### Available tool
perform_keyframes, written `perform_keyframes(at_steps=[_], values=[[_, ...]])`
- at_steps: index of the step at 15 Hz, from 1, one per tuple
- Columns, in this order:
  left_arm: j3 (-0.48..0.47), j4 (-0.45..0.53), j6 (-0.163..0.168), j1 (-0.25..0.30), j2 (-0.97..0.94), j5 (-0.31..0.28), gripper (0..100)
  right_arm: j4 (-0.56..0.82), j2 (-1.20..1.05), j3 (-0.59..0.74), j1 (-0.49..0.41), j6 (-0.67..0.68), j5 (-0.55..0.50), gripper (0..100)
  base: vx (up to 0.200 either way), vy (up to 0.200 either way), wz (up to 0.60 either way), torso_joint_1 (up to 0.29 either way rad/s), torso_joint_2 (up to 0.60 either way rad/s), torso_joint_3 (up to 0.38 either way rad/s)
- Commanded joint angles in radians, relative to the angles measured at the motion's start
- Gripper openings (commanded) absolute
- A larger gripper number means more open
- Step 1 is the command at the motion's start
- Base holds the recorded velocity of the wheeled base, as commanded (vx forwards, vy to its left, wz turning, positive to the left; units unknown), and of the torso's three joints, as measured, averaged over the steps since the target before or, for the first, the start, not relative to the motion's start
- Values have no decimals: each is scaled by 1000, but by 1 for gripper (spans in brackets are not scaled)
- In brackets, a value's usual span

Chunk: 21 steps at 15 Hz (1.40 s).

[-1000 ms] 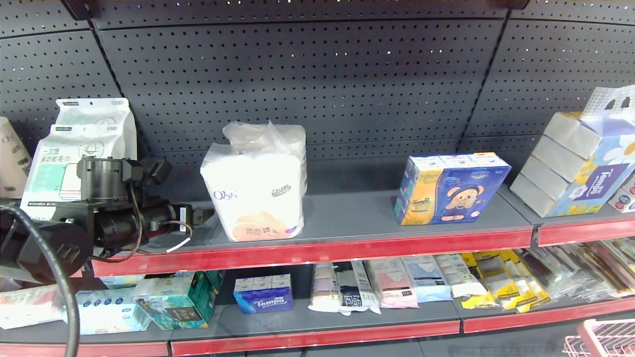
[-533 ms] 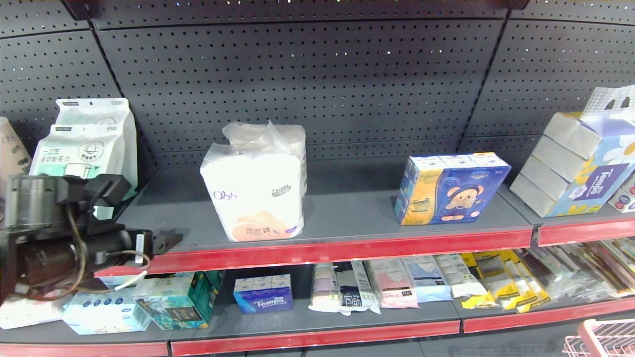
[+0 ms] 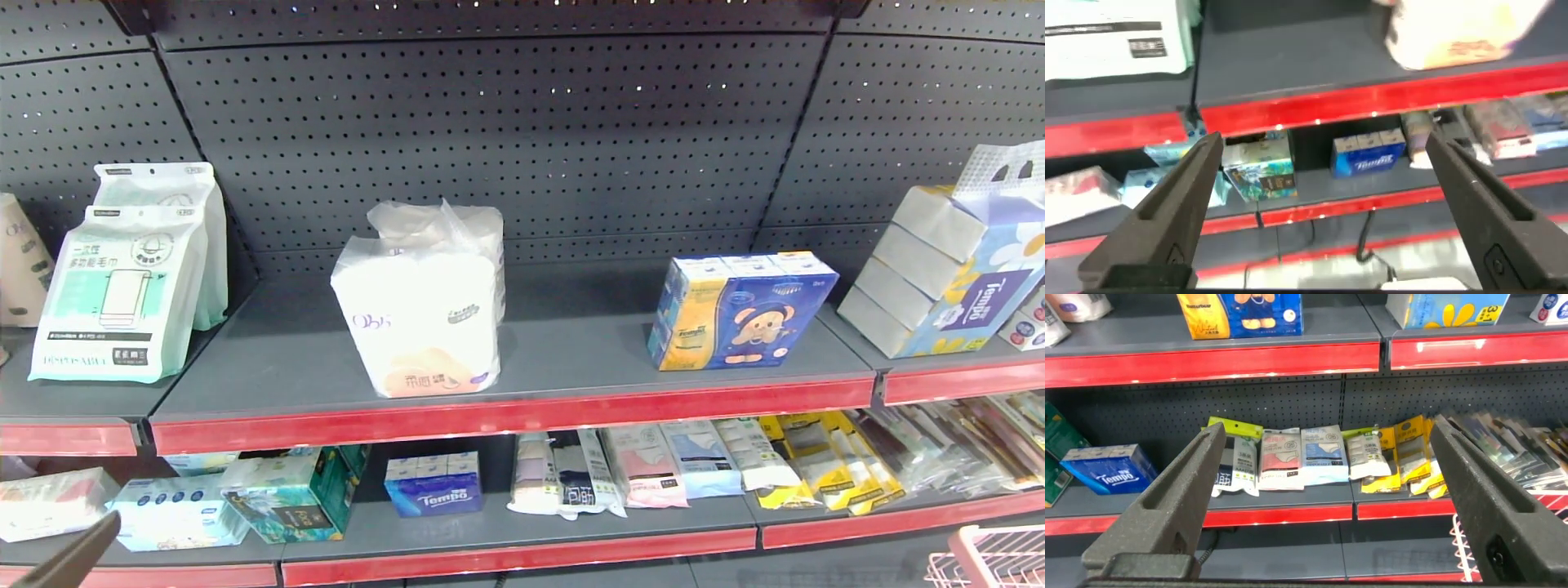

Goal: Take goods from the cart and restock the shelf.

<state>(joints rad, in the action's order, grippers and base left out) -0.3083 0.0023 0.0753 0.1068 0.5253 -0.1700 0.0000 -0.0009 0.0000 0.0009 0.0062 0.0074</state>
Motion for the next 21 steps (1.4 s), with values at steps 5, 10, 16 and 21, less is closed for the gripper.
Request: perform_keyframes(at_steps=[5, 10, 16, 21], values=[[268, 50, -91, 19, -432, -5, 100, 0, 1, 0, 1, 0, 0, 100, 0, 0, 0, 0, 0, 0], [276, 16, -80, -62, -450, 35, 100, -2, 1, 0, 1, 0, 0, 100, 0, 0, 0, 0, 0, 0], [279, 7, -154, -62, -455, 79, 100, -2, 1, 0, 1, 0, 0, 100, 0, 0, 0, 0, 0, 0], [288, 7, 178, -62, -456, 132, 100, -2, 1, 0, 1, -5, 5, 100, 0, 0, 0, 0, 0, 0]])
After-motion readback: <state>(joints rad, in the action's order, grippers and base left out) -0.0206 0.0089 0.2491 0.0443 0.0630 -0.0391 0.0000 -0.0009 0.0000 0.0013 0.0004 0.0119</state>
